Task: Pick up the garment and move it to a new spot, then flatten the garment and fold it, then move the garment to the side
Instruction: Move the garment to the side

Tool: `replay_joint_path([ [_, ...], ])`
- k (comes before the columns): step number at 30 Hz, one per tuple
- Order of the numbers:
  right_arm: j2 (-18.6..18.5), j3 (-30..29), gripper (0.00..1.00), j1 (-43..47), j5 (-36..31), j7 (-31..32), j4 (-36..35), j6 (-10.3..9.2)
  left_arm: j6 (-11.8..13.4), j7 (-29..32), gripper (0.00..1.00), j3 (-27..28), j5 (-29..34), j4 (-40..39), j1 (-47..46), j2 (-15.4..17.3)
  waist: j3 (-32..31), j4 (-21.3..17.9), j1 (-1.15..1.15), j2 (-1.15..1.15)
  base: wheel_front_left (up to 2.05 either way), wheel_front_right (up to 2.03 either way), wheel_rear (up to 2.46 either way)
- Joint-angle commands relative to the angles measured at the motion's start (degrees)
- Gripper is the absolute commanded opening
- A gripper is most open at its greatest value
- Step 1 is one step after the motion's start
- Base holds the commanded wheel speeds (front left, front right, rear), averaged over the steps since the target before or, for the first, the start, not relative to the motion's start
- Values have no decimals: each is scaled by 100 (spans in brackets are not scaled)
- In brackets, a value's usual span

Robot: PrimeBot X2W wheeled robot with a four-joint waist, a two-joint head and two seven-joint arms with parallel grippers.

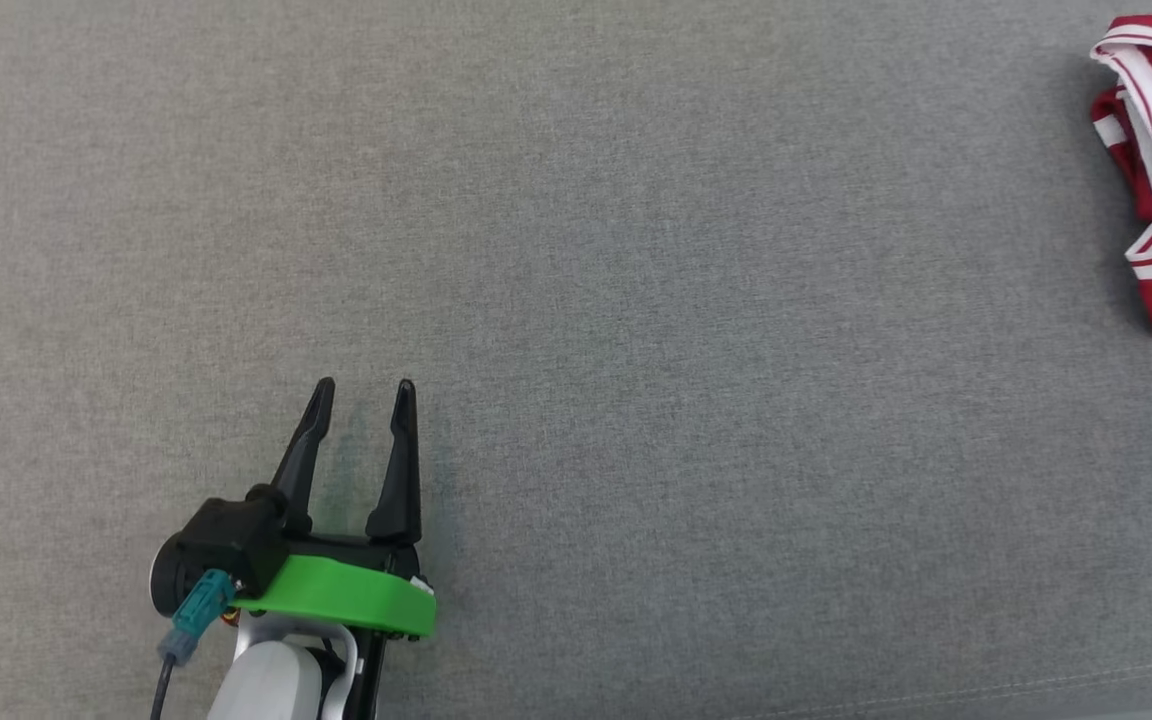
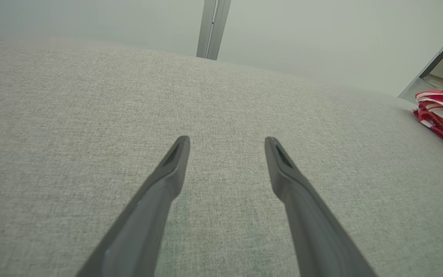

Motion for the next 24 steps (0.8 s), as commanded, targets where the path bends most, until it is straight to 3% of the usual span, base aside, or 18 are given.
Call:
replay_joint_path([
  [1, -102, -131, 0, -47, -184, -57, 72, -8, -34, -16, 100, 1, 28, -12, -90, 29, 147, 127, 0, 0, 0, 0, 0],
  [4, -135, -476, 0, -79, -613, -107, 192, -9, -67, -16, 100, -2, 38, -18, -103, 27, 171, 148, 0, 0, 0, 0, 0],
  [5, -143, -672, 37, -82, -781, -156, 212, -9, -68, -16, 100, 6, 41, -12, -109, 28, 176, 152, 0, 0, 0, 0, 0],
  [6, -103, -820, 98, -67, -951, -226, 211, -9, -77, -16, 100, 11, 51, -5, -120, 27, 179, 156, 0, 0, 0, 0, 0],
  [16, 715, -1772, 100, 104, -1986, -743, -279, -9, -78, -16, 100, 69, 101, 13, -93, 22, 158, 83, 0, 0, 0, 0, 0],
  [24, 1348, -1386, 100, 13, -1778, -1238, -453, -9, -58, -16, 100, 213, 56, -38, -104, 19, -69, -53, 0, 0, 0, 0, 0],
])
